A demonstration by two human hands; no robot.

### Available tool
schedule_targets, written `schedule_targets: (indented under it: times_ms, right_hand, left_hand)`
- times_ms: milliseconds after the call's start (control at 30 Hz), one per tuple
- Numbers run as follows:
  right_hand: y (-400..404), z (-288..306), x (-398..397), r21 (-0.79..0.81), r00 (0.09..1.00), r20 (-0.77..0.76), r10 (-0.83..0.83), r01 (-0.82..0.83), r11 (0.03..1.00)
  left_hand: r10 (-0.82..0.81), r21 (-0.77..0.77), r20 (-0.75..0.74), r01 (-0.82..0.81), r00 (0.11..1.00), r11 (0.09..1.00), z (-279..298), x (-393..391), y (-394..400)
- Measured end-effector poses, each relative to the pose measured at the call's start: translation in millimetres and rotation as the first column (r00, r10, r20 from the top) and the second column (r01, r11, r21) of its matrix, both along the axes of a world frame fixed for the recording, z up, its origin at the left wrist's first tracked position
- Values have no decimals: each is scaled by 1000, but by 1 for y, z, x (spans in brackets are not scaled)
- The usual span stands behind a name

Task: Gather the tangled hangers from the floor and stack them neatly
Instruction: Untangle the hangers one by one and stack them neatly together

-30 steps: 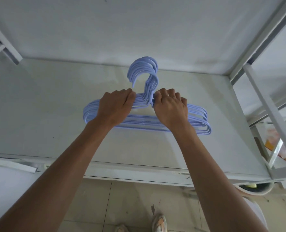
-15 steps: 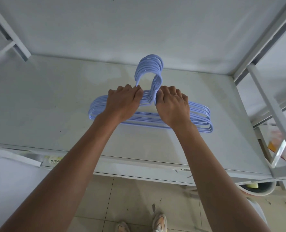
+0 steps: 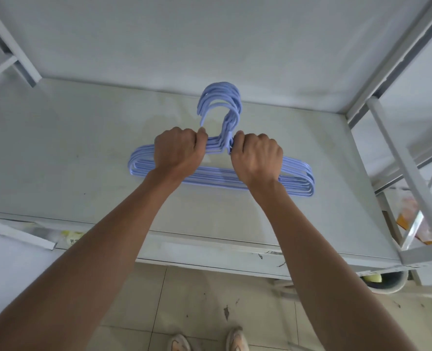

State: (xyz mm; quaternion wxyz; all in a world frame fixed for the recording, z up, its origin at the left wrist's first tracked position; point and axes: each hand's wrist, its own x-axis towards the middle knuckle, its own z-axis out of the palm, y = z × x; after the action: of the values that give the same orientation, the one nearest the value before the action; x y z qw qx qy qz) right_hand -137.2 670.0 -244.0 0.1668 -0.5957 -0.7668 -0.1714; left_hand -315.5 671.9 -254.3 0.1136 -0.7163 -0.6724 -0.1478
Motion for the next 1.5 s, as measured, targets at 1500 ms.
schedule_targets:
  times_ms: [1500]
  right_hand:
    - [-151,79,-273,-658,508,-384,771,-736,157]
  left_hand:
    - [717,-515,236,-542,655,664,82,-224,-347]
